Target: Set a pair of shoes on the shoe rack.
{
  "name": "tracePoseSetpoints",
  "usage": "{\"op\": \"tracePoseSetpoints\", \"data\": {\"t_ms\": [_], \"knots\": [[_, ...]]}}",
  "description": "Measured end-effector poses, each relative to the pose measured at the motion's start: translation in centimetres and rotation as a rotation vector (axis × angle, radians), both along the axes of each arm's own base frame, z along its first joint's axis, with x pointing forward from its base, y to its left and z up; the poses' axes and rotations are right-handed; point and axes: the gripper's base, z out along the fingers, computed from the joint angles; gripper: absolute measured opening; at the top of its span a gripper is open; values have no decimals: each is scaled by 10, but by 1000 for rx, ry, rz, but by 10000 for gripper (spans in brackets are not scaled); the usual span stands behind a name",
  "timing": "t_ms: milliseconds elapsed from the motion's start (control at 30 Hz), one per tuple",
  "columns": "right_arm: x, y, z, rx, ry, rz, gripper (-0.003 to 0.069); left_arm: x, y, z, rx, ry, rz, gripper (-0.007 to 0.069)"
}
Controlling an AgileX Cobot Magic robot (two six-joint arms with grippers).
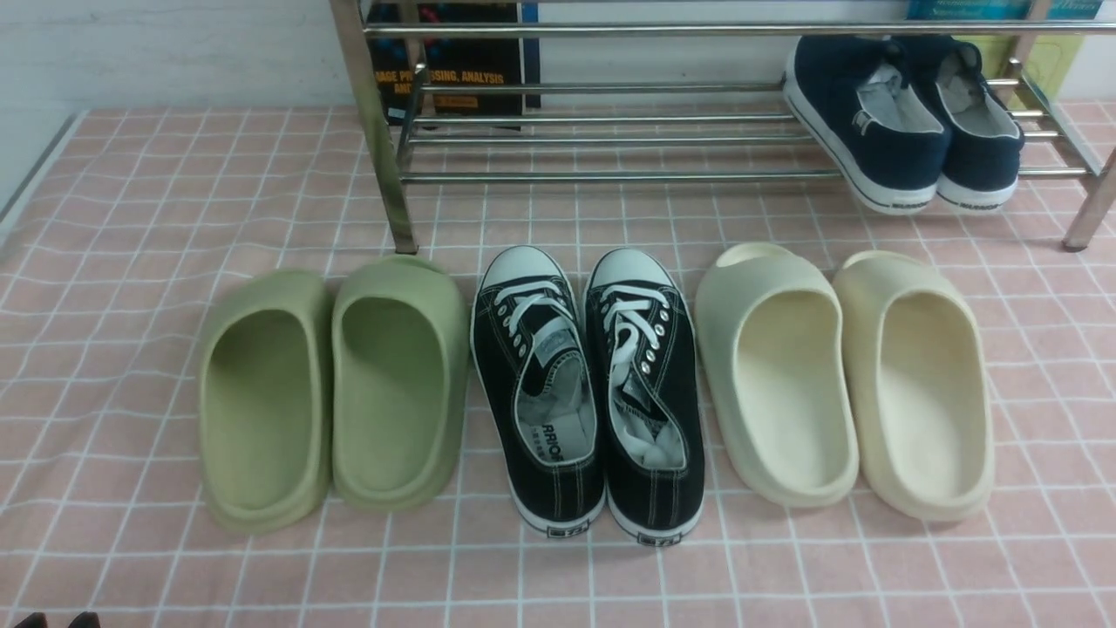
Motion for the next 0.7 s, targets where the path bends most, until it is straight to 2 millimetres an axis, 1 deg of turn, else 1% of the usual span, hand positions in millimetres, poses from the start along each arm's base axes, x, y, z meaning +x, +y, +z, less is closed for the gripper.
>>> {"op": "tracePoseSetpoints", "data": {"t_ms": [33,67,100,167,200,267,300,333,367,433,500,533,567,600,700], "knots": [[-7,1,-5,5,-12,-2,-18,0,0,0,0,0,0,240],[-23,6,-17,25,-93,2,-18,0,0,0,0,0,0,240],[-27,7,-22,28,-95,3,-18,0,0,0,0,0,0,240],[-45,14,-42,42,-176,25,-18,0,0,0,0,0,0,240],[-60,21,-62,54,-215,53,-16,0,0,0,0,0,0,240],[-81,27,-95,70,-241,89,-15,0,0,0,0,0,0,240],[-85,28,-101,74,-243,95,-15,0,0,0,0,0,0,240],[-100,30,-125,81,-251,118,-15,0,0,0,0,0,0,240],[-113,31,-144,86,-258,133,-14,0,0,0,0,0,0,240],[-129,31,-171,89,-271,148,-11,0,0,0,0,0,0,240],[-143,29,-195,94,-306,153,-10,0,0,0,0,0,0,240],[-145,29,-199,94,-310,154,-10,0,0,0,0,0,0,240],[-153,27,-215,98,-327,151,-8,0,0,0,0,0,0,240],[-158,26,-223,98,-337,150,-8,0,0,0,0,0,0,240],[-165,24,-240,100,-350,147,-4,0,0,0,0,0,0,240]]}}
